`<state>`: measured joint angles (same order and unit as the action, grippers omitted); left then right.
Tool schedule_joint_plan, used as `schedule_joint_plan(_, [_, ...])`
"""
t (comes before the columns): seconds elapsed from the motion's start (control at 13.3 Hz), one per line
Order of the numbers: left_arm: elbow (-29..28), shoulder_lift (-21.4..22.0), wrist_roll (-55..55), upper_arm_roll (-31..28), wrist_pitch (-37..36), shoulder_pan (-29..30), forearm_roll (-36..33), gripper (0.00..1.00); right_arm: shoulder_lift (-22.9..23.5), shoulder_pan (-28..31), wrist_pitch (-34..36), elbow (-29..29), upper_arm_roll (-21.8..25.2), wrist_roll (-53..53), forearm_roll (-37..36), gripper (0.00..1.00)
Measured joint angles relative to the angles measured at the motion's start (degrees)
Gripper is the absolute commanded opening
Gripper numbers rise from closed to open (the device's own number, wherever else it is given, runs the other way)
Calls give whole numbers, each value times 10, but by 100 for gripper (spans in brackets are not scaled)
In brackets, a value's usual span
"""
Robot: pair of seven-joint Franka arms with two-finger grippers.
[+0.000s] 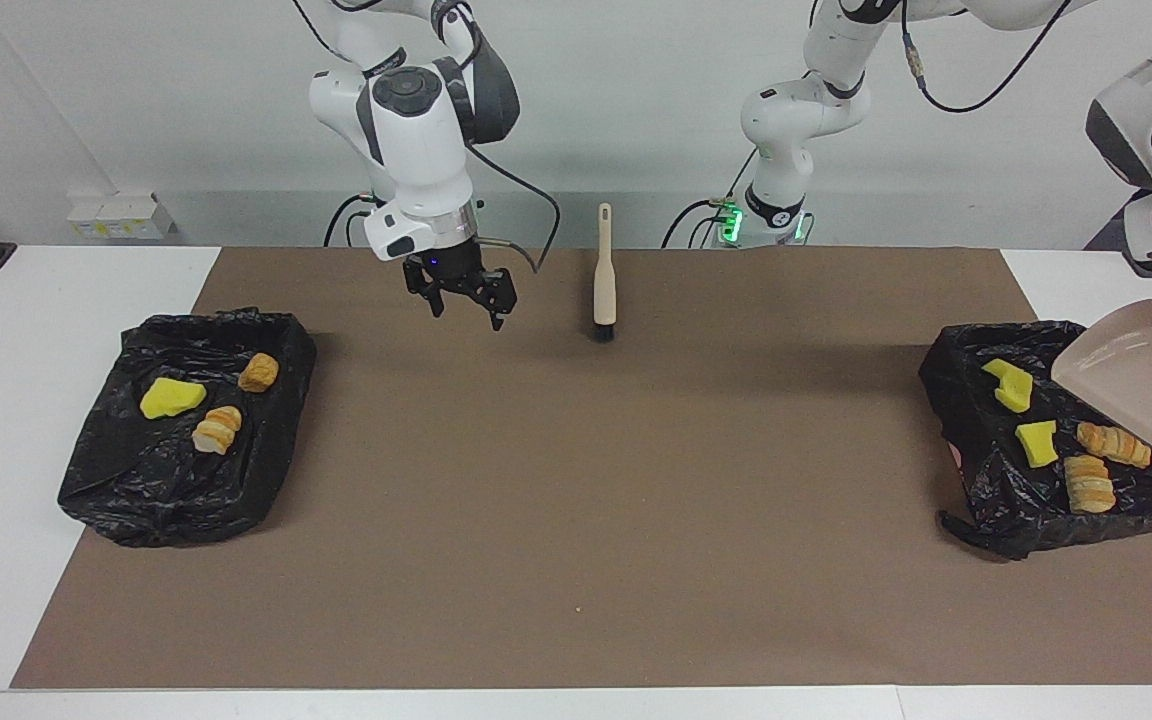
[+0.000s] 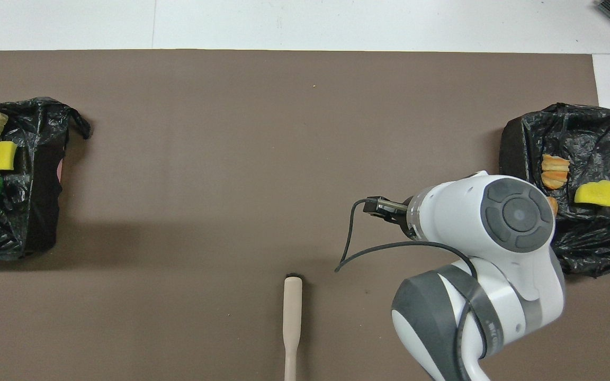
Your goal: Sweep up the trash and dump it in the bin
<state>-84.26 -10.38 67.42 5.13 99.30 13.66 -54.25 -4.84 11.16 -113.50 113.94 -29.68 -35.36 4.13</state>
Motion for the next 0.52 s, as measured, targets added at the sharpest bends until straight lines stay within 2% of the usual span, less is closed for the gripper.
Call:
schedule_joint_plan(0.07, [3, 2, -1, 3, 0, -2, 17, 0, 0, 5, 27, -25, 15, 26, 0, 100])
schedule_joint_plan(0.3, [6, 5, -34, 2, -19, -4, 131, 0, 7, -3, 96, -100, 96, 105, 0, 100])
schedule_joint_plan(0.52, [6, 7, -142, 11, -66, -11, 216, 0, 24, -38, 180, -173, 180, 154, -11, 100])
